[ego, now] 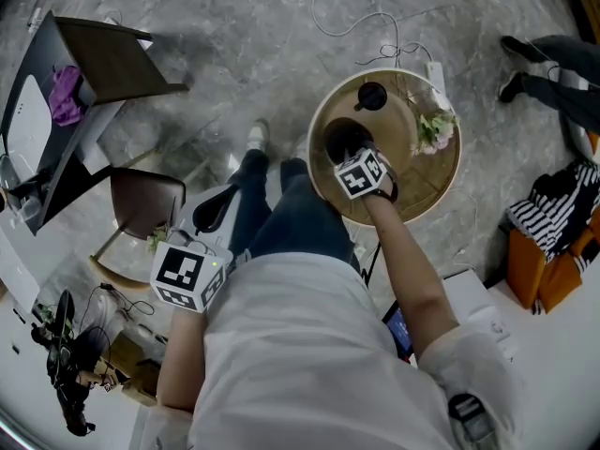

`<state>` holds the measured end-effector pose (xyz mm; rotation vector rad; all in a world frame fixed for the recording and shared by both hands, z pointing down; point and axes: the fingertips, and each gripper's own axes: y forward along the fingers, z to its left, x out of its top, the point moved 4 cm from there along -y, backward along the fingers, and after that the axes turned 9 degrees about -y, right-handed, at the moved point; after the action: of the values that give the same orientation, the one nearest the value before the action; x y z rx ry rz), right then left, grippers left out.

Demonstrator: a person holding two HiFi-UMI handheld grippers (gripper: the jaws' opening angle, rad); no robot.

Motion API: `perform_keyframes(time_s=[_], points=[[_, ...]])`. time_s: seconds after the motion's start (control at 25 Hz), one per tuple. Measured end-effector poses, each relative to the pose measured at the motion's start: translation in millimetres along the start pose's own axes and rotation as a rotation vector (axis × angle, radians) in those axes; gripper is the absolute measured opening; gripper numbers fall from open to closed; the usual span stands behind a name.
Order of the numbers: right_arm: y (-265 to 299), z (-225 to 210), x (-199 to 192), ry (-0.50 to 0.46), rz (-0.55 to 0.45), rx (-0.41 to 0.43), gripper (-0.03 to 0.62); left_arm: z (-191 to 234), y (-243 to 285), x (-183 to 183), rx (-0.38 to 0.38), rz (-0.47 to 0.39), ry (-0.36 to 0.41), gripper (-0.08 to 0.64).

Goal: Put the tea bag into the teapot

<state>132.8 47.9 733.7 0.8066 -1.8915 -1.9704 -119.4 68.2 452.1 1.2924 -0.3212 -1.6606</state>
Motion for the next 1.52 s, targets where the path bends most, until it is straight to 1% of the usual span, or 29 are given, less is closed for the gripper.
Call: perform_keyframes(time_s=[0.28, 0.44, 0.64, 0.76, 0.96, 1.16, 1.32, 1.52], points=[[-27.8, 4.3, -5.4, 0.015, -0.043, 0.005, 0.030, -0.6, 0.0, 0.6, -0.008, -0.001, 0.010, 0.008], [-44.3, 3.9, -2.3, 0.072, -0.089, 0.002, 0.029, -0.1, 1.1, 4.2, -0.025, -0.008, 0.026, 0.008], [-79.9, -4.3, 14.8, 0.150, -0.170, -0.022, 0.028, 0.9, 4.2, 19.4, -0.061, -0.021, 0.058, 0.008], [-107.3, -9.9, 27.0, 0.194, -0.217, -0.056, 0.023, 1.0, 6.2, 33.4, -0.091, -0.037, 0.088, 0.008], [-157.9, -22.3, 48.7, 0.270, -0.326, -0.110, 0.017, -2.3, 14.7, 64.1, -0.143, -0.068, 0.138, 0.008], [-213.1, -39.1, 70.3, 0.300, -0.428, -0.187, 0.017, -7.4, 20.6, 100.2, -0.193, -0.113, 0.192, 0.008], [-261.8, -54.7, 86.4, 0.320, -0.525, -0.268, 0.017, -15.6, 18.8, 134.5, -0.237, -0.170, 0.231, 0.008], [-321.5, -62.1, 111.9, 0.324, -0.662, -0.348, 0.017, -26.3, 9.4, 172.6, -0.285, -0.246, 0.274, 0.008]])
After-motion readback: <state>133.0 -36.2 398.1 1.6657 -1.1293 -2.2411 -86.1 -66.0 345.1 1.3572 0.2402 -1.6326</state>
